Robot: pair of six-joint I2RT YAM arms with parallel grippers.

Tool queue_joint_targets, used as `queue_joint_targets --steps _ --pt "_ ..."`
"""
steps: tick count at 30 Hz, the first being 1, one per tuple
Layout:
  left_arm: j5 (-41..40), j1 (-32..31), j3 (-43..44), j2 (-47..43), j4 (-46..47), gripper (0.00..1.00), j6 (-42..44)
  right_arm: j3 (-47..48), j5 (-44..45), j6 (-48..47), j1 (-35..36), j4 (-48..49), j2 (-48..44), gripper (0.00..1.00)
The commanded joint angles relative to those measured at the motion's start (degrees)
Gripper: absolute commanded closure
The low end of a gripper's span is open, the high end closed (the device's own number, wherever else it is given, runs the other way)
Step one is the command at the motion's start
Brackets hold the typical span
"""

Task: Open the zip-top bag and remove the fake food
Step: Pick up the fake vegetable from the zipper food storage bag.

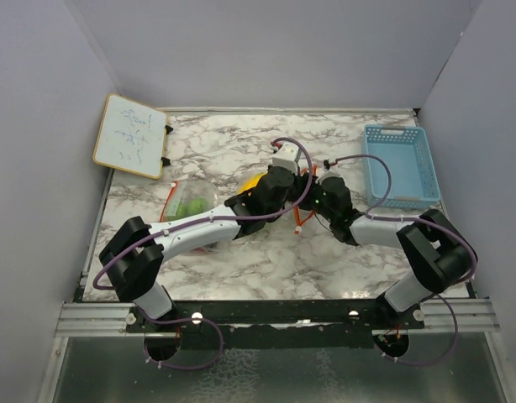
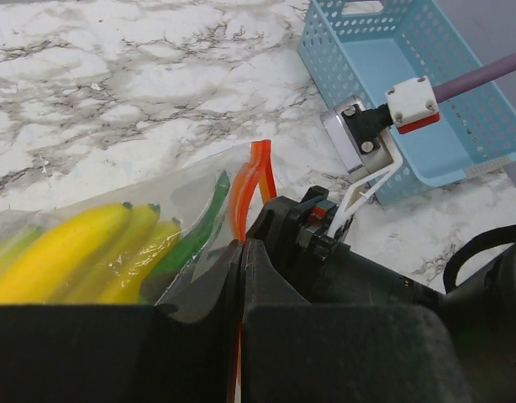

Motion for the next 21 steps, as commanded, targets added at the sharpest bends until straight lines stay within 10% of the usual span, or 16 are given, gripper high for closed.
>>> queue_joint_targets --steps 1,8,21 --pt "3.32 -1.42 -0.40 -0.35 1.29 1.00 -0.92 3.16 -0.60 -1.13 -0.11 5.40 3.77 0.50" --pt "2.27 -1.42 -0.03 0.13 0.88 1.00 -0.23 0.43 -4.94 -1.04 -0.36 9.71 3.56 0.78" --pt "2.06 -0.39 1.34 2.88 0.10 1.00 -0.09 -9.01 -6.08 -3.13 -0.36 4.65 -11.98 0.96"
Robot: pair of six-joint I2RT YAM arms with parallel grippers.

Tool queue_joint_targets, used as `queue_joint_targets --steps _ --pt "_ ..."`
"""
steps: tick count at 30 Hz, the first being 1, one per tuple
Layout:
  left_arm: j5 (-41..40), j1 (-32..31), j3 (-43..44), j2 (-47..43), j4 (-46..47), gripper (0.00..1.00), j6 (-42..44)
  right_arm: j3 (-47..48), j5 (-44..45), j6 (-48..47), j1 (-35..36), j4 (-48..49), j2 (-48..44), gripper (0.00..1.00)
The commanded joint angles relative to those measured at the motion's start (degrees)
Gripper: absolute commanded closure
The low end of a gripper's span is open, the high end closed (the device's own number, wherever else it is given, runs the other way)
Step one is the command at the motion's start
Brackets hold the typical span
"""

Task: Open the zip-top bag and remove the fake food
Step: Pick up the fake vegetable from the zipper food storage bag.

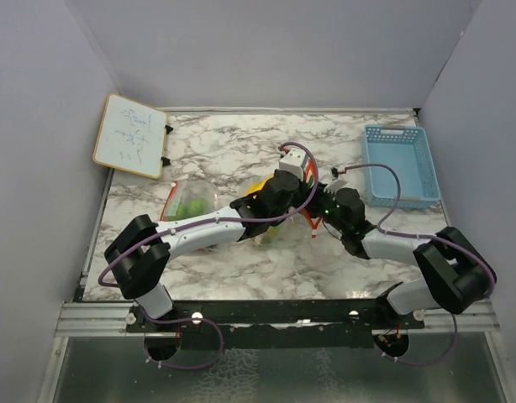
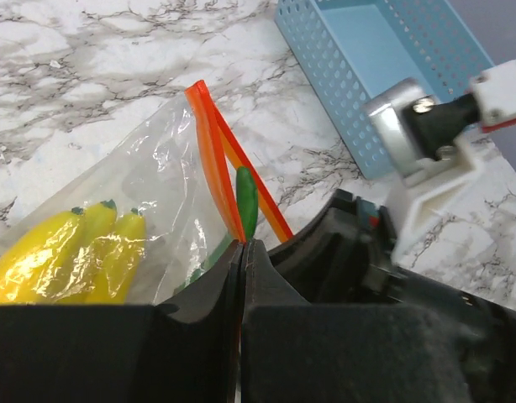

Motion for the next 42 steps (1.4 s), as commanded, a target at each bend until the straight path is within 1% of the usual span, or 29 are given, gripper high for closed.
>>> queue_joint_targets --steps 1,6,13,17,21,23,26,29,33,37,39,42 --pt "0.49 0.69 1.45 1.42 -0.37 1.00 0.43 -0.98 0.33 -2.21 0.27 -4.07 -7.43 0.96" --pt "0.31 1.15 -0.77 -0.30 0.81 1.00 0.44 -0.09 6.37 -4.10 0.23 -11.10 -12.13 0.98" --pt "-1.63 1.60 -2.72 -4.35 0.93 1.00 1.01 3.86 10.64 -2.04 -0.38 -21.07 -11.77 0.98" --pt "-2.16 2.11 -4.04 -5.36 0.77 1.00 1.21 3.23 12.22 -2.20 -0.60 -21.79 -14.60 0.98" --pt "-1.36 2.73 -5.25 -5.19 1.21 1.00 0.30 4.54 11.66 -2.84 -0.85 -25.55 -18.50 0.98" --pt "-0.92 2.76 -5.33 -4.96 1.49 1.00 0.21 4.44 11.56 -3.40 -0.87 -25.81 -20.88 0.98" --pt "0.19 2.76 -5.48 -4.79 2.16 1.00 0.10 4.60 13.74 -4.82 -0.87 -26.75 -23.96 0.98" --pt "1.29 2.74 -5.94 -4.87 2.85 1.00 0.03 6.10 16.05 -7.30 -1.08 -27.99 -24.52 0.98" --pt "1.79 2.75 -6.28 -5.03 2.88 1.00 0.55 10.81 15.01 -10.18 -2.15 -30.57 -23.71 0.98" --pt "1.72 2.74 -6.78 -5.72 2.71 1.00 1.10 15.62 17.32 -14.96 -3.09 -32.03 -23.66 0.98" --pt "1.60 2.71 -7.08 -6.08 2.69 1.00 1.32 18.83 17.21 -18.05 -5.03 -34.56 -22.79 0.98" --pt "0.81 2.74 -7.64 -6.12 2.67 1.00 1.31 24.21 16.09 -18.89 -10.40 -40.29 -20.93 0.98"
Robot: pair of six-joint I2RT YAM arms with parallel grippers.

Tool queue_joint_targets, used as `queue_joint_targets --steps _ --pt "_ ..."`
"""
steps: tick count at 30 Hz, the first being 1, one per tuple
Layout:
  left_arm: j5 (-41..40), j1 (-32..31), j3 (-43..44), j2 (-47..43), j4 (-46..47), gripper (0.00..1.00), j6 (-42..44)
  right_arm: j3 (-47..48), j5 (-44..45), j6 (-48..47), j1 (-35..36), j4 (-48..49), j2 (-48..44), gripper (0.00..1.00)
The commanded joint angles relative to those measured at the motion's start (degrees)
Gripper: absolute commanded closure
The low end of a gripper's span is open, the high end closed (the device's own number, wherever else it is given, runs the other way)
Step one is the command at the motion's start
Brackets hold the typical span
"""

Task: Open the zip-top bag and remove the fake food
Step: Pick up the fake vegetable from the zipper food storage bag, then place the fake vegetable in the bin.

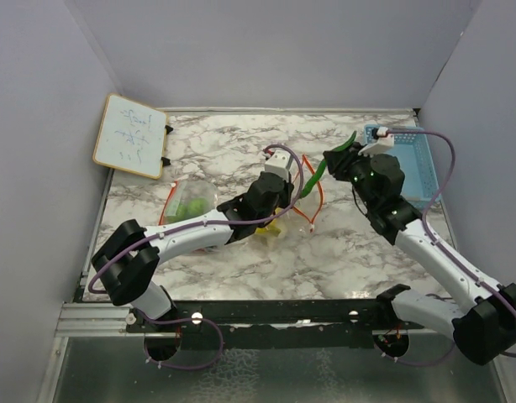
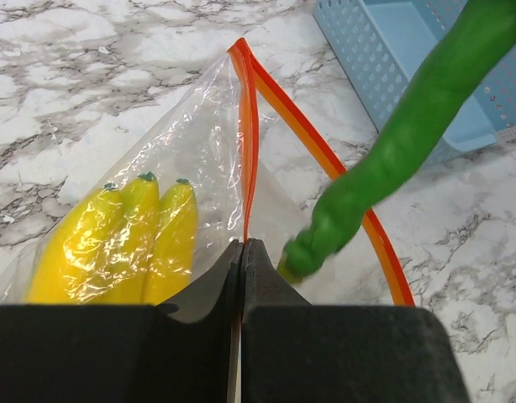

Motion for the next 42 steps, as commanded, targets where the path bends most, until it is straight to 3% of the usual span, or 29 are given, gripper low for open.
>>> queue_joint_targets --steps 1,6,11,16,20,30,32,36,37,39,42 --pt "0.27 -0.01 -1.30 -1.91 1.21 1.00 0.51 7.65 1.08 -5.06 -7.80 -7.45 2.13 0.98" --pt "0.84 -0.02 -1.33 -1.62 1.42 1.00 0.58 8.10 -1.46 -3.41 -19.86 -4.60 2.99 0.98" --pt "0.98 0.05 -1.55 -1.95 1.51 1.00 0.45 5.52 4.06 -2.53 -29.35 1.77 5.39 0.98" --pt "1.35 0.05 -1.71 -1.87 2.45 1.00 0.10 -3.88 5.24 7.57 -38.42 11.29 5.14 0.98" --pt "2.35 0.08 -1.49 -1.21 2.22 1.00 -0.22 -12.68 6.74 12.98 -40.02 23.71 6.93 0.98" --pt "2.18 0.13 -2.15 -1.75 2.30 1.00 -0.41 -13.55 4.49 20.61 -44.59 25.63 12.60 0.98" --pt "2.29 0.14 -2.28 -1.89 2.30 1.00 -0.44 -12.95 3.21 22.11 -46.25 26.08 14.34 0.88" --pt "2.08 0.11 -2.59 -1.94 2.36 1.00 -0.39 -8.89 -2.59 20.17 -48.40 25.15 19.14 0.38" --pt "2.10 0.13 -2.59 -1.93 2.39 1.00 -0.45 -7.55 -4.07 19.47 -48.68 24.02 20.34 0.29" --pt "2.26 0.14 -2.36 -1.72 2.53 1.00 -0.39 -5.51 -8.00 17.98 -48.77 22.62 22.11 0.20" --pt "2.56 0.09 -1.99 -1.24 2.52 1.00 -0.44 -4.39 -14.76 17.10 -48.75 20.08 23.28 0.17"
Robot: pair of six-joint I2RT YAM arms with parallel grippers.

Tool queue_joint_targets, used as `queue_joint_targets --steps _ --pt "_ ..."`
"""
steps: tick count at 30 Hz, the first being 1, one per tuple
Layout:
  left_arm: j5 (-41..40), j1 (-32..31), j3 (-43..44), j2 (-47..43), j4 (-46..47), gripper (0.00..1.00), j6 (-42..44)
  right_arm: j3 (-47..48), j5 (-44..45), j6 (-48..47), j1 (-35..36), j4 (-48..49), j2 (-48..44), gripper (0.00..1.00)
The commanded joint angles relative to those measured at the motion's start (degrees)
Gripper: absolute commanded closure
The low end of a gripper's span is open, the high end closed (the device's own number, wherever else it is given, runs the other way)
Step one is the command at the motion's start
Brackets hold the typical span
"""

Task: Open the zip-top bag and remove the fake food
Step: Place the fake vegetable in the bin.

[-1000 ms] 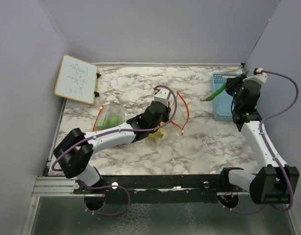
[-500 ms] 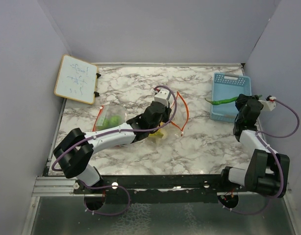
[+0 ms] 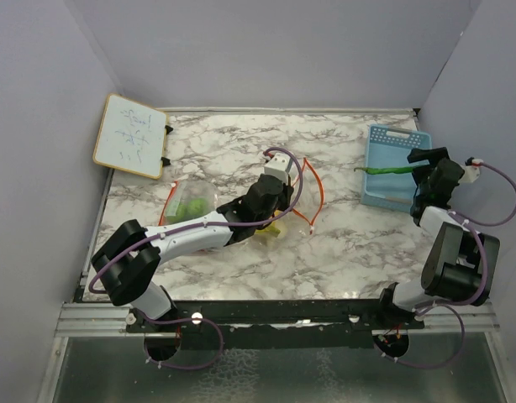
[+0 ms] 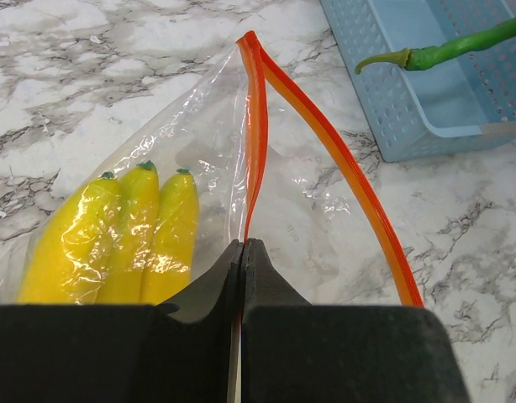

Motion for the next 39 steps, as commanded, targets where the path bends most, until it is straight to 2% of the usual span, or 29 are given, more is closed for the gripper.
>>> queue_joint_targets --steps 1,4,9,11,15,18,24,31,36,39 --pt "1.54 0.14 0.07 -0.96 1.19 1.00 -0.39 2.31 -13.23 -2.54 -0.14 -2.53 0.98 0.18" --pt "1.72 0.13 0.01 -0.74 1.28 1.00 -0.41 1.17 -19.15 -4.57 -0.10 -2.27 1.01 0.22" --pt "2.28 0.12 -0.27 -0.70 1.61 1.00 -0.62 0.17 -15.25 -4.76 -0.14 -4.39 2.37 0.52" --pt "2.34 0.14 -0.27 -0.82 1.63 1.00 -0.64 1.12 -15.22 -4.73 -0.12 -5.75 3.06 0.56" --pt "1.91 0.11 -0.03 -1.01 1.45 1.00 -0.37 1.67 -21.12 -4.24 -0.10 -4.77 3.30 0.56" --pt "2.11 0.14 0.06 -0.82 1.45 1.00 -0.35 1.63 -23.89 -3.42 -0.14 -4.11 4.03 0.66" --pt "1.97 0.14 -0.27 -1.14 1.16 1.00 -0.17 1.47 -23.59 -2.82 -0.10 -1.42 10.12 0.96" --pt "0.94 0.14 -0.57 -1.84 0.64 1.00 0.31 2.76 -25.01 -2.60 -0.14 -0.35 18.15 0.98" --pt "1.25 0.40 -0.70 -1.53 1.13 1.00 0.04 1.87 -26.99 -2.89 -0.14 0.64 15.37 0.96" --pt "1.84 0.40 -0.54 -0.96 1.50 1.00 -0.28 1.22 -26.48 -4.00 -0.14 -0.22 11.31 0.87"
